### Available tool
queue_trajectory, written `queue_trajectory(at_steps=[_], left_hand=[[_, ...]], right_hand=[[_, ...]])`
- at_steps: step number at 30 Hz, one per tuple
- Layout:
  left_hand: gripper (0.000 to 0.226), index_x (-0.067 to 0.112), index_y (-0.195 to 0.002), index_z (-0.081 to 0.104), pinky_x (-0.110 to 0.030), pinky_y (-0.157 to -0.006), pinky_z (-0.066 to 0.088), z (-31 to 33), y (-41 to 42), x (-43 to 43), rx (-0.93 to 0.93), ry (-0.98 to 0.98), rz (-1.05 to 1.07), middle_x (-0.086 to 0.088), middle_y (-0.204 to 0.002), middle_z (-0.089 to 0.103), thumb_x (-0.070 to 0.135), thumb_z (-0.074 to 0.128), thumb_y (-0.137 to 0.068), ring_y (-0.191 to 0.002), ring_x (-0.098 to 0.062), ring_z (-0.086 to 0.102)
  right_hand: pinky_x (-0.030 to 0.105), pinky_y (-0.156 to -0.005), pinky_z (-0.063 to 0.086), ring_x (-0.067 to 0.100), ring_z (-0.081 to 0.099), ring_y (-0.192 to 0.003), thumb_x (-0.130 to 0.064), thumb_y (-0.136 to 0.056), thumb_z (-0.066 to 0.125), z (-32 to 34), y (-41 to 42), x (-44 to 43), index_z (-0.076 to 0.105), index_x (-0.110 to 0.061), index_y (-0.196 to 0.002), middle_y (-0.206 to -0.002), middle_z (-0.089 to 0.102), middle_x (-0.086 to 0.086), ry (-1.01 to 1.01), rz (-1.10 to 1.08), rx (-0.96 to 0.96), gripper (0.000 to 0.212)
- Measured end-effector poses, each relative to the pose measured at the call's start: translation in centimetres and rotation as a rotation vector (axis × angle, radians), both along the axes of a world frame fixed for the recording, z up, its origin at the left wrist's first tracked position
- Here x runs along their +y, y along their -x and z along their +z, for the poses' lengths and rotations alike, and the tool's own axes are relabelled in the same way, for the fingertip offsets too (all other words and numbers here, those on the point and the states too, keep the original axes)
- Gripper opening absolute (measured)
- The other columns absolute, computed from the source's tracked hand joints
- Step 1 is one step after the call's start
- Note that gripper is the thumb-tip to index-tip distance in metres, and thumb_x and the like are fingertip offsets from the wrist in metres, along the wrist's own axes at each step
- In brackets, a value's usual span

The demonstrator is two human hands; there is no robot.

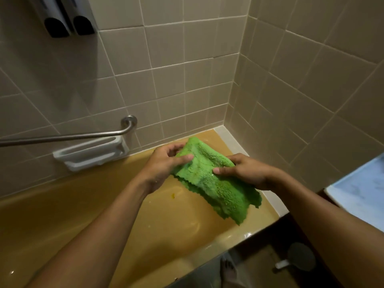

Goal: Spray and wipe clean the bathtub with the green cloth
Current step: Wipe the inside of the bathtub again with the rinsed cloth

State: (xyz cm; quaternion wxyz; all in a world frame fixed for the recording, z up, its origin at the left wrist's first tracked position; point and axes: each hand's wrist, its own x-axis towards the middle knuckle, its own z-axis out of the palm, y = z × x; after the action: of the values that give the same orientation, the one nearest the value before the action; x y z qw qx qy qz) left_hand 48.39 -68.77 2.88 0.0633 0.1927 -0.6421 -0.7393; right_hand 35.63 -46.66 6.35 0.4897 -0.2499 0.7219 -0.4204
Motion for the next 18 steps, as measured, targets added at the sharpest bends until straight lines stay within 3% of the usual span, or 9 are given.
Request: queue_trajectory(at_steps=[2,4,9,13,18], left_hand=[[0.049,0.011,-0.130,0.068,-0.042,-0.094,0.060,-1.1,-0.1,-0.1,-0.023,0.026,0.022,-0.009,-0.123,0.074,0.005,0.080,-0.083,-0.114,-0.026,0.072],[0.043,0.014,-0.126,0.071,-0.037,-0.091,0.061,-2.1,0.1,0.4,-0.046,0.085,0.097,-0.006,-0.119,0.076,0.004,0.080,-0.085,-0.113,-0.023,0.072],[0.030,0.019,-0.116,0.074,-0.027,-0.085,0.060,-4.5,1.7,2.5,-0.061,0.116,0.219,0.005,-0.104,0.080,0.002,0.073,-0.092,-0.099,-0.011,0.074],[0.027,0.022,-0.111,0.074,-0.024,-0.076,0.060,-5.9,3.4,4.6,-0.097,0.091,0.276,0.004,-0.098,0.080,0.001,0.069,-0.095,-0.091,-0.010,0.076],[0.027,0.016,-0.124,0.070,-0.032,-0.092,0.060,-7.2,5.5,7.0,-0.208,0.027,0.140,-0.002,-0.113,0.078,0.004,0.061,-0.101,-0.105,-0.015,0.074]], right_hand=[[0.046,-0.094,0.059,0.029,0.075,-0.098,-0.025,-0.098,0.066,-0.7,0.0,0.6,0.068,-0.010,-0.116,-0.107,0.078,0.010,0.010,-0.021,0.010,0.024],[0.046,-0.093,0.060,0.030,0.074,-0.101,-0.024,-0.099,0.064,-1.3,0.3,1.2,0.066,-0.014,-0.123,-0.112,0.076,0.011,0.049,-0.039,-0.028,0.026],[0.042,-0.085,0.062,0.034,0.074,-0.099,-0.026,-0.095,0.063,-3.4,2.2,2.4,0.068,-0.009,-0.123,-0.116,0.074,0.020,0.085,-0.075,-0.276,0.033],[0.044,-0.085,0.062,0.036,0.074,-0.097,-0.022,-0.096,0.066,-5.8,5.4,3.5,0.070,-0.007,-0.116,-0.112,0.074,0.021,0.063,0.003,-0.204,0.026],[0.045,-0.091,0.060,0.030,0.076,-0.096,-0.026,-0.094,0.072,-8.0,10.6,5.0,0.075,-0.013,-0.110,-0.104,0.078,0.010,-0.049,0.138,-0.005,0.021]])
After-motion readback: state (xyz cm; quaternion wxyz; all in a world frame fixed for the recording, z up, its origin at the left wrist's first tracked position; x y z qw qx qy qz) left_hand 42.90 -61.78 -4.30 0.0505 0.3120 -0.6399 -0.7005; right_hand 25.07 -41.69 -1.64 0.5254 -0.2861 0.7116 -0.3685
